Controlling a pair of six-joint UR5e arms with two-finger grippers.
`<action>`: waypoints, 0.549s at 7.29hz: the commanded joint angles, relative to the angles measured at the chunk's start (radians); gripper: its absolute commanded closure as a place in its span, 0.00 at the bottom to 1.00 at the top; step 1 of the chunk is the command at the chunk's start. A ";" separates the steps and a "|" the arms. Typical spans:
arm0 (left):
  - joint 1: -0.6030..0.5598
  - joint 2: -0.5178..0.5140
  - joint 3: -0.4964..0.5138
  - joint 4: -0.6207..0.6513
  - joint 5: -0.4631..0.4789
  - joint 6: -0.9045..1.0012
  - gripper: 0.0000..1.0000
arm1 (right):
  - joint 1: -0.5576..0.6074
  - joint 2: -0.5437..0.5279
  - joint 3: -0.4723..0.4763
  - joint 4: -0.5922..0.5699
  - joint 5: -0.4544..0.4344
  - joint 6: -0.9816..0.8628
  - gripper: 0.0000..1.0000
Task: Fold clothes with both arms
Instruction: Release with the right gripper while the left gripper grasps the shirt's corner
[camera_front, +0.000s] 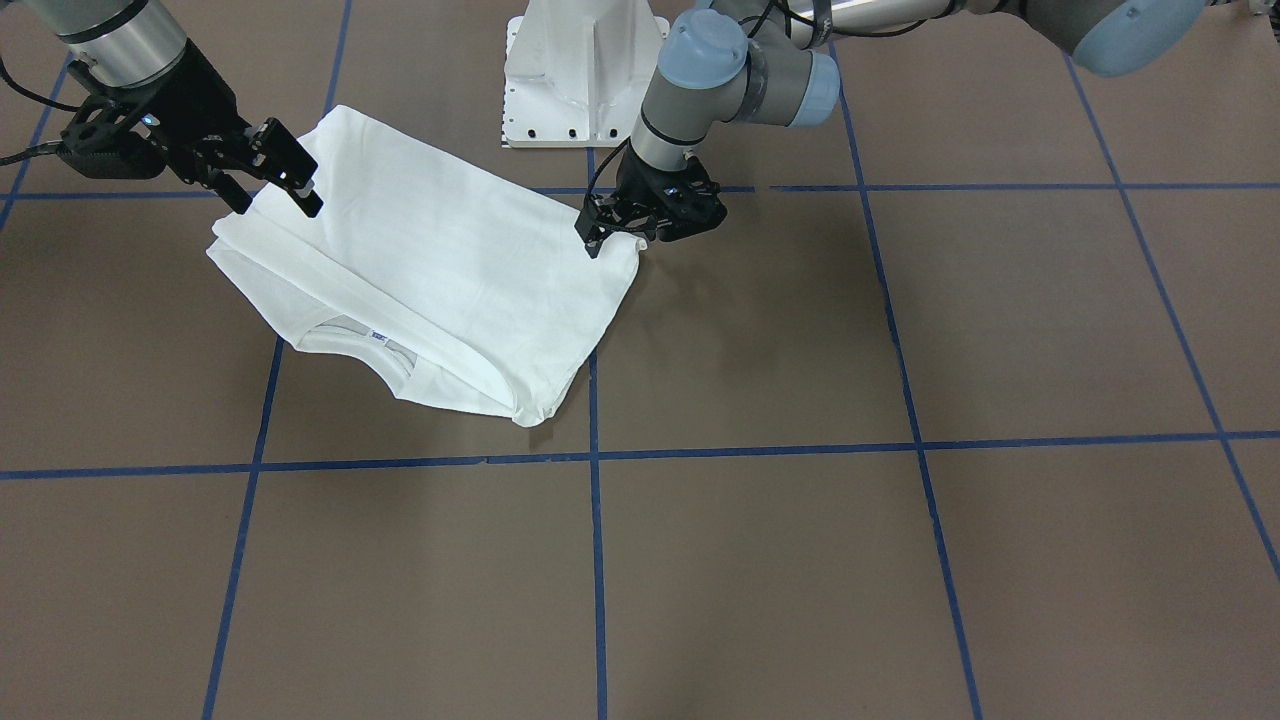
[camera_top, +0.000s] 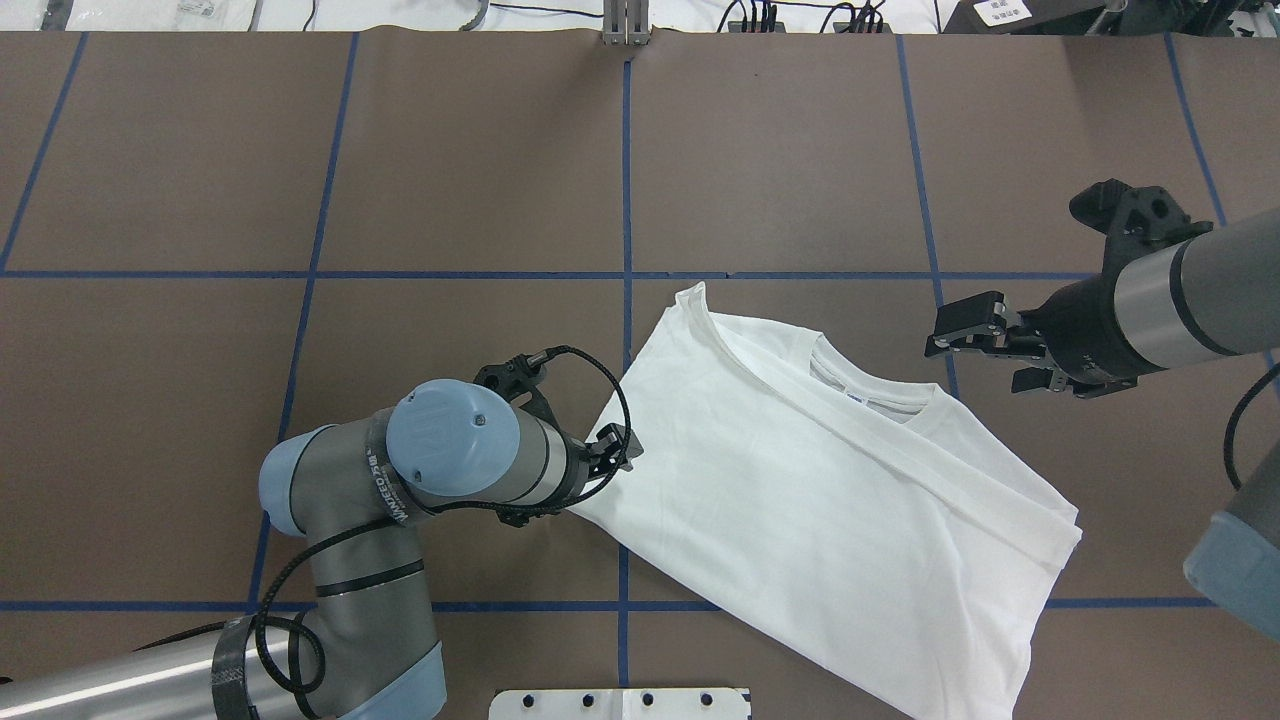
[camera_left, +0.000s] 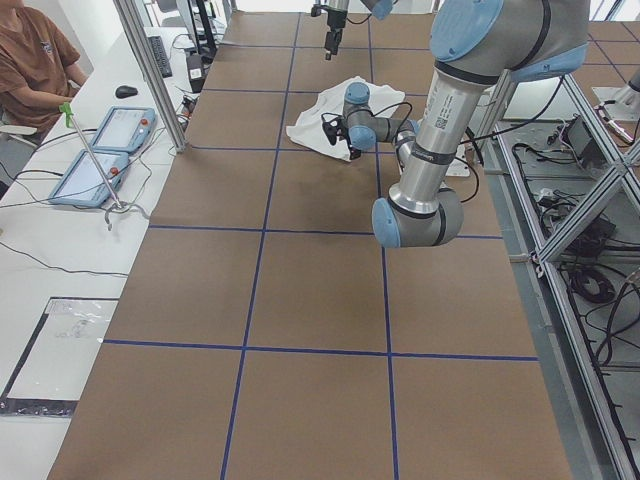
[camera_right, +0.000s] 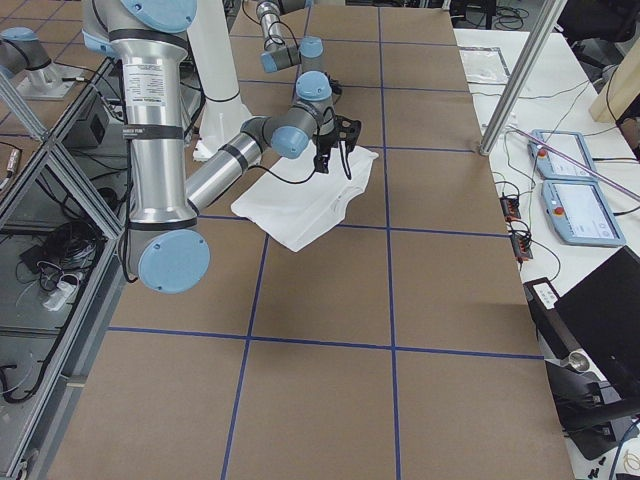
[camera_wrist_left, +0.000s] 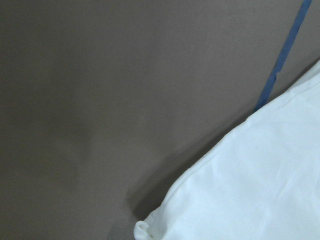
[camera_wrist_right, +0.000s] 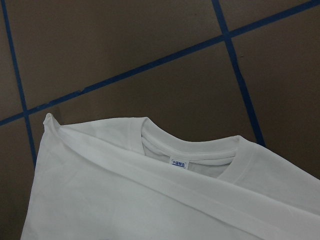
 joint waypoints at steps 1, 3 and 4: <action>0.001 -0.002 0.008 -0.002 0.003 0.001 0.07 | 0.001 0.000 0.001 0.000 0.000 0.005 0.00; 0.001 0.006 0.002 0.001 0.006 0.009 0.08 | 0.001 0.000 -0.002 0.000 0.000 0.005 0.00; 0.001 0.007 -0.001 0.006 0.005 0.009 0.08 | 0.001 0.001 -0.002 0.000 0.000 0.005 0.00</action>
